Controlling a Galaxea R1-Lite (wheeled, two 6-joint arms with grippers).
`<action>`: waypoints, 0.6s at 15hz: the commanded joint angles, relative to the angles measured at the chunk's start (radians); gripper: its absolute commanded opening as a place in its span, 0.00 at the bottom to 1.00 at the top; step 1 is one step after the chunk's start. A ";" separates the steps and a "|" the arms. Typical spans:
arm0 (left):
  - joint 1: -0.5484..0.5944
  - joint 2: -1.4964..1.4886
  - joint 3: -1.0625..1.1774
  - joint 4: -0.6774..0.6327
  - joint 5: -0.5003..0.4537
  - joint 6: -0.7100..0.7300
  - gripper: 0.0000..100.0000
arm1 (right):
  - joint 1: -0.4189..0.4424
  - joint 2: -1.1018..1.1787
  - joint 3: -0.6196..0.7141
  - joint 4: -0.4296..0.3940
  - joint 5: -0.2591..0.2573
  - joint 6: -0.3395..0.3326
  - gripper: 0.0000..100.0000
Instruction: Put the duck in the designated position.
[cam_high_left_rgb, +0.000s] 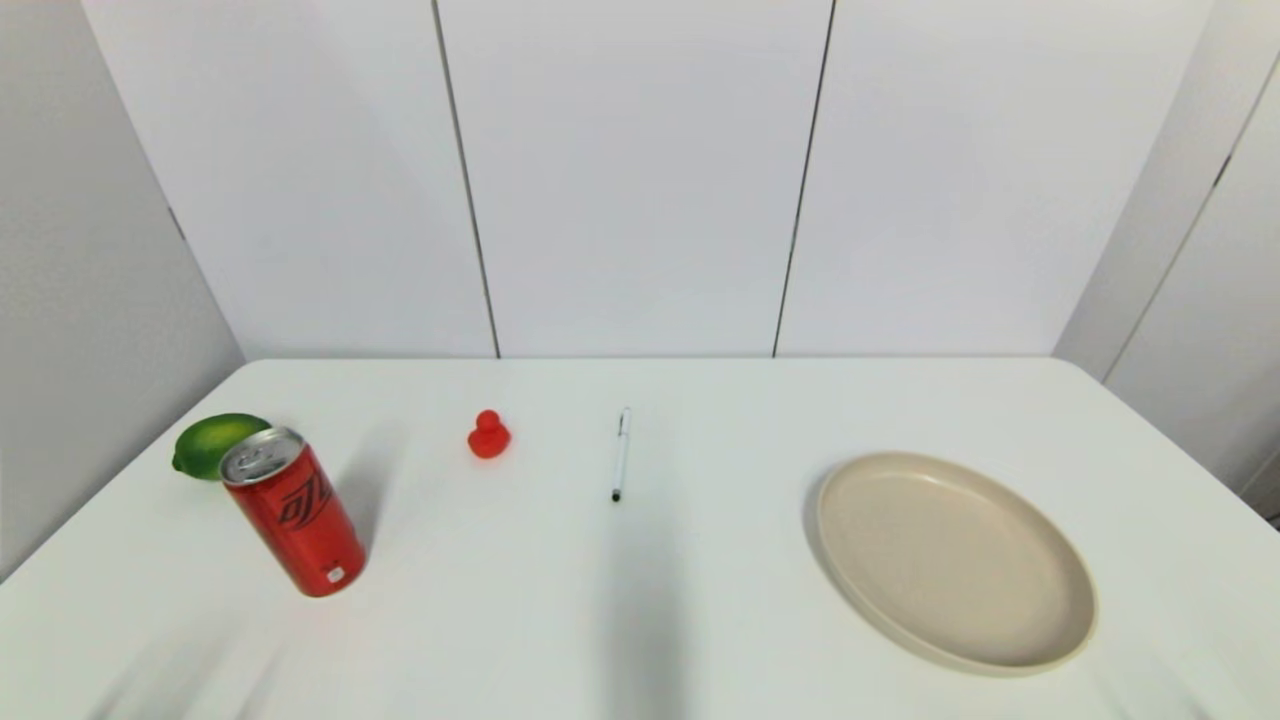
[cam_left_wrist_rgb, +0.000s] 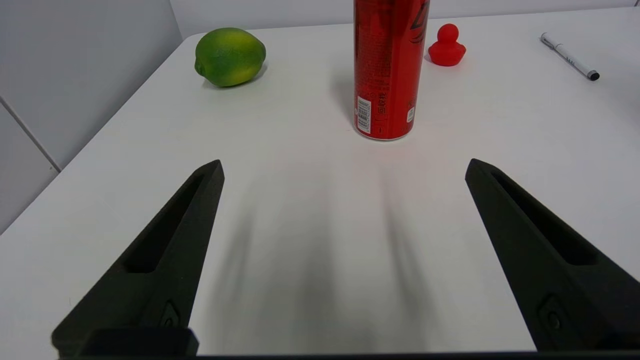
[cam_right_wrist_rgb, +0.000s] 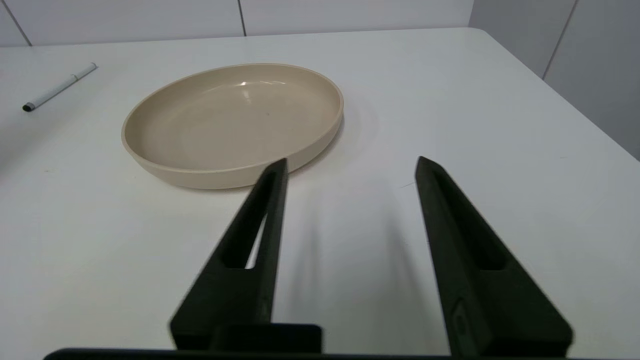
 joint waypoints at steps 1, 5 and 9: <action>0.000 0.000 0.000 0.000 0.000 0.000 1.00 | 0.000 0.000 0.000 0.000 0.000 0.000 0.00; 0.000 0.000 0.000 0.000 0.000 0.000 1.00 | 0.000 0.000 0.000 0.000 0.000 0.000 0.00; 0.000 0.000 0.000 0.000 0.000 0.000 1.00 | 0.000 0.000 0.000 0.000 0.000 0.000 0.00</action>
